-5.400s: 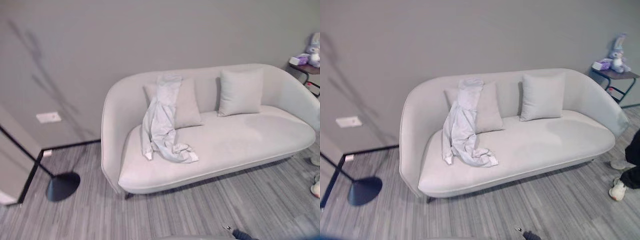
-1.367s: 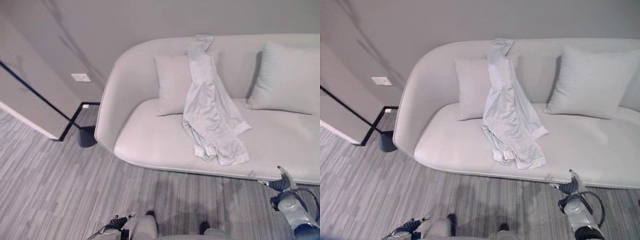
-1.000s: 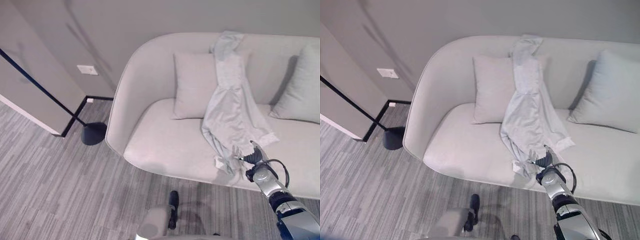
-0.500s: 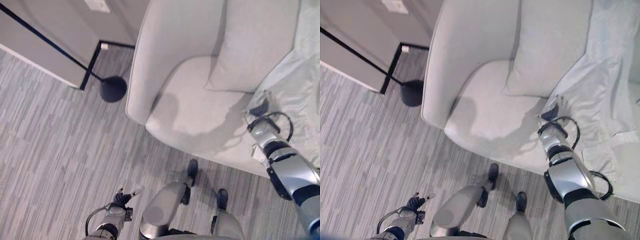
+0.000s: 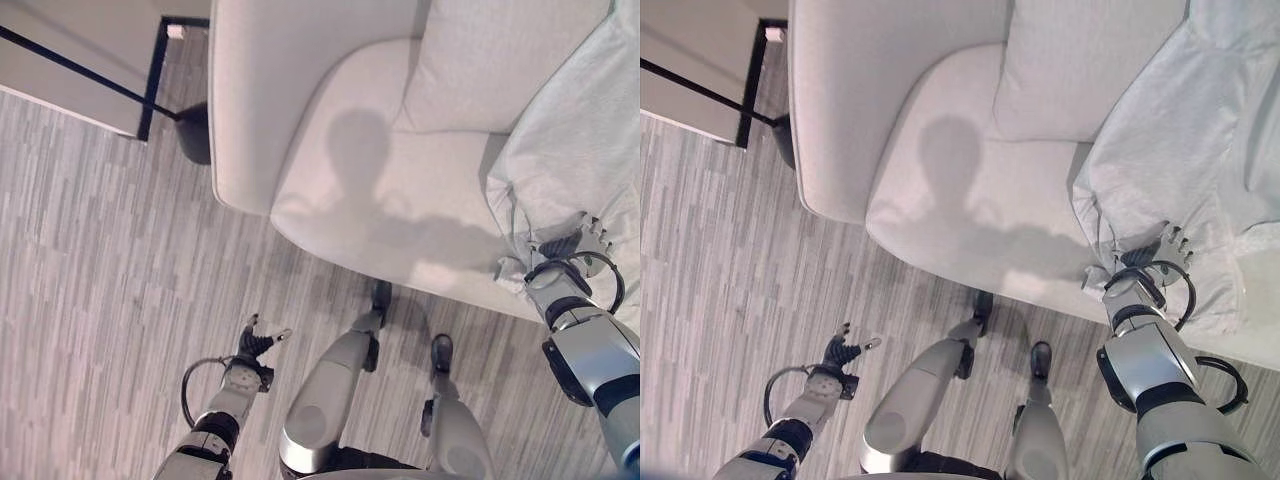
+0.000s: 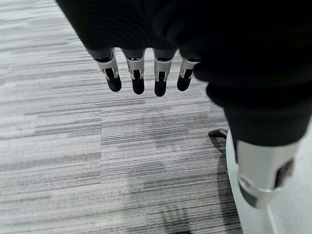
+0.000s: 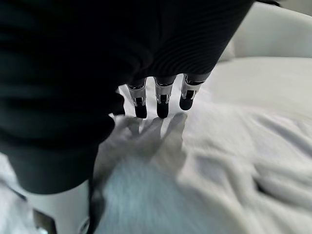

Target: Hang the clothes on the sofa on the clothes rack.

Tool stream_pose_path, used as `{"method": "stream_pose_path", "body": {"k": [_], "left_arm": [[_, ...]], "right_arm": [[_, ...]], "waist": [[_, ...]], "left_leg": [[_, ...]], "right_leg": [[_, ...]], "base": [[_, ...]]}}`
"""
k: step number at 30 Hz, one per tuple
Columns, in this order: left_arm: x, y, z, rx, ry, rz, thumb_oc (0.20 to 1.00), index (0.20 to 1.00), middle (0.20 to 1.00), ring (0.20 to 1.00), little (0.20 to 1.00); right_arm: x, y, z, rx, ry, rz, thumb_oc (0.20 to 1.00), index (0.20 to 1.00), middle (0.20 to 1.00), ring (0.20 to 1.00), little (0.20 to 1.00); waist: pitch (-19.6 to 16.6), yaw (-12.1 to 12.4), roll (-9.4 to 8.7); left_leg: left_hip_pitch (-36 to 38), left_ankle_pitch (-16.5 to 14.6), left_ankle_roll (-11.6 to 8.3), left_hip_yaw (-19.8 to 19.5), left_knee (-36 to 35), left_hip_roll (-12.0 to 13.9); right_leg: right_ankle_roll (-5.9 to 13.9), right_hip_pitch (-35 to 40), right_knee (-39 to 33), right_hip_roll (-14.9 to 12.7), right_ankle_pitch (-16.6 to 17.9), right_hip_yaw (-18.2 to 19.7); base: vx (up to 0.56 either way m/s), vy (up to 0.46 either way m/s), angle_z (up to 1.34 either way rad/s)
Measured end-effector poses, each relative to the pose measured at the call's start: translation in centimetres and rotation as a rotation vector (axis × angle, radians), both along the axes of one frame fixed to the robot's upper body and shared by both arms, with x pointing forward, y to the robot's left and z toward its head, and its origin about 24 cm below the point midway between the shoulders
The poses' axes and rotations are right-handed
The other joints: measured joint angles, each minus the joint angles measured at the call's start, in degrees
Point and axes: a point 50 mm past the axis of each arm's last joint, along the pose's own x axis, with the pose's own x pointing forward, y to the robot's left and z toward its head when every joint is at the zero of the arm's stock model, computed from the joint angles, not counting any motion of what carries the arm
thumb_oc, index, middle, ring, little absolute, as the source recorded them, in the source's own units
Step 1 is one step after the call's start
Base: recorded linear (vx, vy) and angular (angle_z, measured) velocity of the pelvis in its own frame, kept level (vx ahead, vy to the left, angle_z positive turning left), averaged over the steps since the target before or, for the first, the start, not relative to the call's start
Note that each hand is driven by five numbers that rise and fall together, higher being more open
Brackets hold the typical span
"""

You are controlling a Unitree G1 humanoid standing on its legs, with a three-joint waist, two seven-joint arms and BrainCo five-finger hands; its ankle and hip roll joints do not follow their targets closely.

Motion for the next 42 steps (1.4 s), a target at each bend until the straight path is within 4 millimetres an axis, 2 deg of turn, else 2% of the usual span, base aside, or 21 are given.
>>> {"method": "stream_pose_path", "body": {"k": [2, 5, 6, 9, 12, 16, 18, 21, 22, 23, 24, 29, 30, 31, 32, 35, 36, 37, 39, 41, 42], "left_arm": [[0.0, 0.1, 0.1, 0.025, -0.002, -0.017, 1.000, 1.000, 1.000, 1.000, 1.000], [-0.1, 0.8, 0.4, 0.086, -0.015, -0.043, 1.000, 1.000, 1.000, 1.000, 1.000], [-0.1, 1.1, 0.6, 0.106, -0.018, -0.052, 1.000, 1.000, 1.000, 1.000, 1.000], [-0.3, 1.3, 0.5, 0.144, -0.015, -0.063, 1.000, 1.000, 1.000, 1.000, 1.000], [-0.9, 1.5, 0.0, 0.162, 0.014, -0.064, 1.000, 1.000, 1.000, 1.000, 1.000], [-2.2, 1.1, -1.5, 0.154, 0.092, -0.041, 1.000, 1.000, 1.000, 1.000, 1.000], [-2.7, 0.8, -2.2, 0.145, 0.137, -0.032, 1.000, 1.000, 1.000, 1.000, 1.000], [-2.9, 0.6, -2.5, 0.141, 0.159, -0.030, 1.000, 1.000, 1.000, 1.000, 1.000], [-2.9, 0.6, -2.5, 0.141, 0.158, -0.030, 1.000, 1.000, 1.000, 1.000, 1.000], [-2.8, 0.7, -2.6, 0.145, 0.174, -0.025, 1.000, 1.000, 1.000, 1.000, 1.000], [-2.9, 0.8, -2.6, 0.147, 0.176, -0.024, 1.000, 1.000, 1.000, 1.000, 1.000], [-3.8, 1.6, -2.9, 0.124, 0.207, 0.041, 1.000, 1.000, 1.000, 1.000, 1.000], [-4.8, 2.1, -3.4, 0.098, 0.230, 0.088, 1.000, 1.000, 1.000, 1.000, 1.000], [-5.6, 2.6, -3.7, 0.107, 0.259, 0.103, 1.000, 1.000, 1.000, 1.000, 1.000], [-6.7, 3.2, -4.2, 0.101, 0.314, 0.138, 1.000, 1.000, 1.000, 1.000, 1.000], [-8.2, 3.5, -5.0, 0.059, 0.386, 0.182, 1.000, 1.000, 1.000, 1.000, 1.000], [-8.2, 3.4, -5.0, 0.055, 0.392, 0.183, 1.000, 1.000, 1.000, 1.000, 1.000], [-8.4, 3.2, -5.2, 0.018, 0.397, 0.205, 1.000, 1.000, 1.000, 1.000, 1.000], [-8.1, 3.2, -5.1, 0.018, 0.390, 0.199, 1.000, 1.000, 1.000, 1.000, 1.000], [-7.6, 2.5, -5.0, -0.041, 0.362, 0.245, 1.000, 1.000, 1.000, 1.000, 1.000], [-7.6, 2.3, -5.0, -0.049, 0.349, 0.242, 1.000, 1.000, 1.000, 1.000, 1.000]], "right_arm": [[0.2, 0.1, 0.3, 0.017, -0.018, -0.008, 1.000, 1.000, 1.000, 1.000, 1.000], [1.2, 0.7, 1.7, 0.010, -0.051, 0.000, 1.000, 1.000, 1.000, 1.000, 1.000], [1.7, 1.0, 2.5, 0.006, -0.074, 0.009, 0.200, 0.200, 0.200, 0.200, 0.200], [2.2, 1.5, 3.0, 0.036, -0.099, 0.017, 0.200, 0.200, 0.200, 0.200, 0.200], [2.5, 1.7, 3.4, 0.082, -0.126, 0.017, 0.200, 0.200, 0.200, 0.200, 0.200], [2.5, 3.2, 1.4, 0.243, -0.116, 0.016, 0.200, 0.200, 0.200, 0.200, 0.200], [2.1, 4.2, -0.5, 0.297, -0.107, 0.058, 0.200, 0.200, 0.200, 0.200, 0.200], [1.9, 5.2, -1.7, 0.359, -0.101, 0.102, 0.200, 0.200, 0.200, 0.200, 0.200], [1.8, 5.5, -2.2, 0.405, -0.112, 0.111, 0.200, 0.200, 0.200, 0.200, 0.200], [1.2, 6.8, -3.7, 0.546, -0.144, 0.138, 0.200, 0.200, 0.200, 0.200, 0.200], [0.8, 7.5, -4.7, 0.587, -0.126, 0.157, 0.200, 0.200, 0.200, 0.200, 0.200], [-2.1, 7.7, -6.7, 0.691, -0.182, 0.202, 0.200, 0.200, 0.200, 0.200, 0.200], [-3.1, 7.3, -5.9, 0.712, -0.256, 0.225, 0.200, 0.200, 0.200, 0.200, 0.200], [-3.1, 7.6, -5.6, 0.714, -0.274, 0.242, 0.200, 0.200, 0.200, 0.200, 0.200], [-3.1, 7.6, -3.8, 0.728, -0.360, 0.277, 0.200, 0.200, 0.200, 0.200, 0.200], [-2.4, 7.8, 1.4, 0.675, -0.565, 0.388, 0.200, 0.200, 0.200, 0.200, 0.200], [-2.3, 7.8, 2.3, 0.663, -0.595, 0.403, 0.200, 0.200, 0.200, 0.200, 0.200], [-2.0, 7.9, 5.0, 0.612, -0.694, 0.455, 0.200, 0.200, 0.200, 0.200, 0.200], [-1.5, 8.3, 6.3, 0.575, -0.722, 0.484, 0.200, 0.200, 0.200, 0.200, 0.200], [-1.0, 8.8, 8.9, 0.530, -0.786, 0.513, 0.200, 0.200, 0.200, 0.200, 0.200], [-0.9, 9.0, 9.3, 0.508, -0.799, 0.531, 0.200, 0.200, 0.200, 0.200, 0.200]], "waist": [[0.0, 0.1, 0.16], [-0.4, 0.1, 0.79], [-0.5, 0.1, 0.88], [-0.7, 0.1, 1.17], [-0.8, -0.3, 1.44], [-0.9, -0.7, 1.59], [-1.1, -1.8, 1.62], [-1.1, -3.2, 1.50], [-1.2, -4.2, 1.23], [-1.3, -5.3, 0.25], [-1.7, -5.8, -0.74], [-2.1, -6.9, -4.41], [-2.5, -7.1, -5.77], [-3.4, -7.6, -7.03], [-4.9, -7.8, -8.77], [-8.4, -7.8, -11.15], [-9.2, -7.8, -11.34], [-11.5, -7.4, -11.41], [-13.6, -7.2, -11.26], [-15.1, -7.3, -9.65], [-16.2, -7.4, -9.11]], "left_leg": [[-1.3, 0.0, -0.01, 0.1, 1.5, 0.3], [-6.0, -1.0, -1.41, 0.0, 6.0, 2.1], [-7.3, -1.4, -1.92, 0.0, 7.5, 2.6], [-8.5, -2.6, -1.77, 0.0, 8.7, 3.6], [-8.5, -3.7, -0.54, -0.1, 8.4, 3.6], [-6.0, -4.1, -1.11, 0.3, 7.4, 3.3], [-3.8, -3.6, -1.54, 0.2, 6.1, 3.1], [-1.1, -2.9, -1.76, 0.1, 4.5, 3.0], [0.0, -2.3, -1.76, 0.1, 3.7, 2.9], [3.4, -0.6, -1.27, -0.6, 1.1, 2.6], [4.5, -0.4, -1.47, -0.5, 0.6, 2.8], [10.7, -0.4, -1.48, -0.9, -1.8, 3.0], [13.7, -0.4, -1.50, -0.9, -3.2, 2.9], [14.4, -0.4, -1.55, -0.8, -3.4, 2.9], [16.0, -0.6, -1.81, -0.7, -4.6, 2.8], [18.0, -0.1, -2.07, -0.4, -6.3, 2.8], [18.0, -0.1, -2.07, -0.4, -6.3, 2.7], [19.0, 0.0, -1.94, -0.6, -7.0, 2.6], [20.3, -0.1, -1.97, -0.5, -7.5, 2.5], [22.5, 0.3, -1.33, -1.2, -8.8, 1.9], [22.9, 0.5, -1.26, -1.2, -9.5, 1.9]], "right_leg": [[-0.01, -0.7, 0.2, 0.2, 0.0, 0.1], [-0.16, -4.8, 2.8, 1.4, -0.1, 0.6], [-0.56, -6.2, 3.8, 1.7, -0.3, 0.8], [-1.46, -9.0, 7.1, 2.3, -1.3, 1.8], [-2.17, -11.5, 11.3, 2.3, -4.2, 1.6], [-2.13, -9.9, 12.4, 1.3, -4.6, 1.3], [-1.90, -7.9, 11.9, 0.4, -4.7, -0.5], [-1.11, -5.3, 10.5, 0.1, -4.2, -0.7], [-0.56, -4.3, 10.0, 0.1, -3.8, -1.1], [0.11, -1.2, 8.9, 0.1, -3.3, -1.8], [0.18, -0.2, 8.4, 0.4, -3.3, -1.7], [0.07, 5.6, 7.1, 0.9, -3.3, -1.8], [0.06, 8.1, 6.7, 0.8, -3.3, -1.8], [0.06, 8.8, 6.5, 0.7, -3.3, -1.7], [-0.09, 10.0, 6.0, 0.7, -3.4, -1.7], [-0.33, 11.1, 6.0, 0.6, -3.5, -1.5], [-0.35, 11.1, 6.0, 0.6, -3.5, -1.5], [-0.47, 11.6, 6.2, 0.5, -3.5, -1.4], [-0.86, 12.5, 6.6, 0.4, -3.4, -1.4], [-1.00, 14.3, 6.8, 0.1, -3.4, -1.6], [-1.00, 13.9, 7.4, 0.0, -3.4, -1.4]], "base": [[-0.03, 0.067, -0.08], [-0.02, 0.062, -0.23], [0.00, 0.065, -0.27], [0.00, 0.046, -0.27], [0.01, 0.021, -0.19], [-0.01, -0.015, -0.05], [0.00, -0.041, 0.02], [-0.02, -0.066, 0.02], [-0.03, -0.049, 0.21], [-0.02, -0.044, 0.17], [-0.02, -0.046, 0.15], [0.05, -0.030, 0.04], [0.14, -0.002, -0.01], [0.17, 0.008, -0.04], [0.13, 0.017, -0.06], [0.08, 0.040, -0.04], [0.14, 0.026, 0.05], [0.08, 0.047, 0.05], [0.09, 0.053, 0.07], [0.06, 0.022, 0.13], [0.04, 0.013, 0.06]]}}
